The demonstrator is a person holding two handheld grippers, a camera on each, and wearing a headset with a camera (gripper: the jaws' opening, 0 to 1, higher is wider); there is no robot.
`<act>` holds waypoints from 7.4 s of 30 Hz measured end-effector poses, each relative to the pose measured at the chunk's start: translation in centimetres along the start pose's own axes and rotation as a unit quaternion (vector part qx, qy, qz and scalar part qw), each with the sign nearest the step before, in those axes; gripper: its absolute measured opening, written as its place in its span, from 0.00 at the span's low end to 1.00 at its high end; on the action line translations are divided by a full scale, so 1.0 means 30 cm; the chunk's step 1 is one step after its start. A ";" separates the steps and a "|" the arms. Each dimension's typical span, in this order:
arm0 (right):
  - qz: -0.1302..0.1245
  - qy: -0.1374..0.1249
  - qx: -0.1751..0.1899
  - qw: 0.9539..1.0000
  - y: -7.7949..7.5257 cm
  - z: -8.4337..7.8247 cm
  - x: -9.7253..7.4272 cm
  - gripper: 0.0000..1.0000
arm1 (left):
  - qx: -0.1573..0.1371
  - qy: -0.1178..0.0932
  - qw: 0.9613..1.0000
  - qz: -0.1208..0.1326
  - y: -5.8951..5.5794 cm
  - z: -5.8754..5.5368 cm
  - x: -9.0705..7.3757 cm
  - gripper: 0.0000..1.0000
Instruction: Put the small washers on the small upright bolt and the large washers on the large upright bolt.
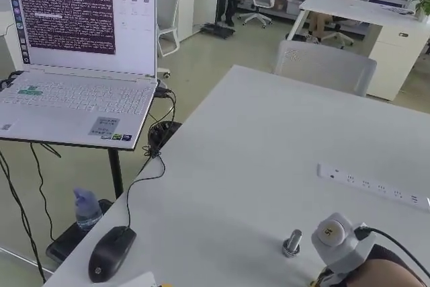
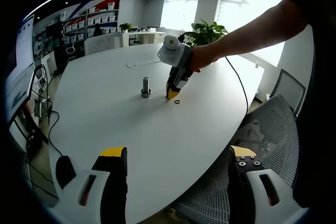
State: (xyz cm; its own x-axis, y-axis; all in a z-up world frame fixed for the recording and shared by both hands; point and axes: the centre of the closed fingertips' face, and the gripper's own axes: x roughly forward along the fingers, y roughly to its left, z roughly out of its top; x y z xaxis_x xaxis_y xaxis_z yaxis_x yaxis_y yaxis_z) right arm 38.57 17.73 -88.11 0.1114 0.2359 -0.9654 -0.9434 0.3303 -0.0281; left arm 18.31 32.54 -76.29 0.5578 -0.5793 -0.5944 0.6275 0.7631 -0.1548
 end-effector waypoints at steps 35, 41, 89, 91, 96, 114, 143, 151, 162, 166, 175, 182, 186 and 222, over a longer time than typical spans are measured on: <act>-0.004 -0.018 0.042 0.999 -0.050 -0.130 -0.179 0.13 | 0.001 -0.019 1.000 0.020 0.012 0.050 0.029 0.94; -0.009 -0.019 0.047 0.999 -0.076 -0.157 -0.193 0.13 | 0.000 -0.007 1.000 0.026 0.011 0.029 0.030 0.96; -0.024 -0.023 0.032 0.999 -0.206 -0.068 -0.212 0.13 | -0.013 0.007 1.000 0.011 -0.004 0.006 0.048 0.92; -0.023 -0.025 0.034 0.999 -0.205 -0.068 -0.213 0.13 | -0.013 0.010 1.000 0.009 -0.006 0.001 0.050 0.92; -0.024 -0.022 0.032 0.999 -0.207 -0.071 -0.209 0.13 | -0.013 0.013 1.000 0.004 -0.017 -0.005 0.057 0.91; -0.023 -0.011 0.025 0.999 -0.207 -0.077 -0.175 0.13 | -0.019 0.015 1.000 0.002 -0.011 -0.017 0.056 0.88; -0.016 0.007 0.013 1.000 -0.198 -0.092 -0.066 0.13 | -0.028 0.019 0.999 0.007 0.036 -0.027 0.073 0.87; -0.015 0.007 0.014 1.000 -0.203 -0.094 -0.055 0.13 | -0.028 0.025 0.999 0.004 0.035 -0.038 0.078 0.86; -0.014 0.007 0.015 1.000 -0.206 -0.092 -0.058 0.14 | -0.031 0.026 0.999 0.002 0.036 -0.039 0.086 0.85; -0.015 0.008 0.015 1.000 -0.205 -0.093 -0.057 0.14 | -0.032 0.025 0.999 0.003 0.035 -0.037 0.088 0.85; -0.014 0.007 0.017 1.000 -0.205 -0.092 -0.059 0.14 | -0.032 0.027 0.999 0.002 0.033 -0.039 0.087 0.85; -0.020 0.005 0.008 1.000 -0.217 -0.086 -0.057 0.15 | -0.032 0.029 0.999 0.002 0.033 -0.041 0.089 0.85; -0.014 0.006 0.011 1.000 -0.209 -0.087 -0.056 0.18 | -0.032 0.029 0.999 0.002 0.031 -0.041 0.089 0.84; -0.029 -0.015 0.015 0.999 -0.205 -0.050 -0.216 0.25 | -0.011 0.012 1.000 0.006 0.009 0.001 0.022 0.84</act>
State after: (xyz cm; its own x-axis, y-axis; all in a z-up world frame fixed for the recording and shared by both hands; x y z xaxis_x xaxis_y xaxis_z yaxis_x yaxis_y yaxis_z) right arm 43.17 12.81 -82.07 0.1753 0.2435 -0.9539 -0.9256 0.3708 -0.0754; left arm 18.86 32.36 -76.71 0.5527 -0.5628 -0.6147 0.6082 0.7766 -0.1641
